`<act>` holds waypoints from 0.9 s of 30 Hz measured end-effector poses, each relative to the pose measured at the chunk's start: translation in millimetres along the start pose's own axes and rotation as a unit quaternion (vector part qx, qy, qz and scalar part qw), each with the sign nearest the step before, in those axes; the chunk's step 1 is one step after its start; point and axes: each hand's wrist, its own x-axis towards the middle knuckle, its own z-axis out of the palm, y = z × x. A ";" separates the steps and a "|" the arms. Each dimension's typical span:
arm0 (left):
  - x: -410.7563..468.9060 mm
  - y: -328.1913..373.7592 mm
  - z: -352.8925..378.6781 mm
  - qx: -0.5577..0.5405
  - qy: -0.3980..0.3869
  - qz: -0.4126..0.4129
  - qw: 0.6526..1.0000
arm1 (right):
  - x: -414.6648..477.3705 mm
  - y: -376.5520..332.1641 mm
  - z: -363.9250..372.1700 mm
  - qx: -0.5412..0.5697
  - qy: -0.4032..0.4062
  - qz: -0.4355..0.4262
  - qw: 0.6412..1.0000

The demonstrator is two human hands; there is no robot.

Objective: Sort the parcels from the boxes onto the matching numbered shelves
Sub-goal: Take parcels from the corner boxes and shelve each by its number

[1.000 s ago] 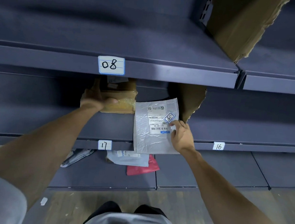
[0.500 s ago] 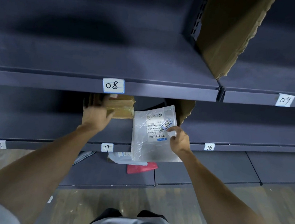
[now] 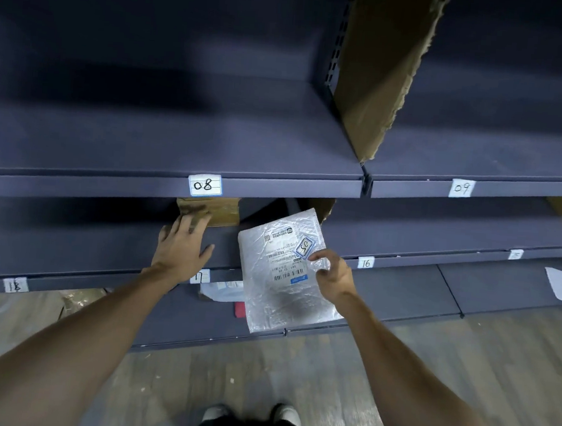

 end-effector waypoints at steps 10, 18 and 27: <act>-28.9 58.9 -10.5 0.035 -0.011 0.006 0.999 | -31.2 17.5 -56.3 0.073 -0.001 -0.032 0.997; -47.7 178.0 -13.6 0.023 -0.013 0.042 0.999 | -58.8 78.7 -157.6 0.114 0.009 -0.032 0.993; -58.8 335.9 1.8 0.027 0.001 0.138 0.990 | -103.3 172.8 -288.7 0.185 0.089 0.010 0.979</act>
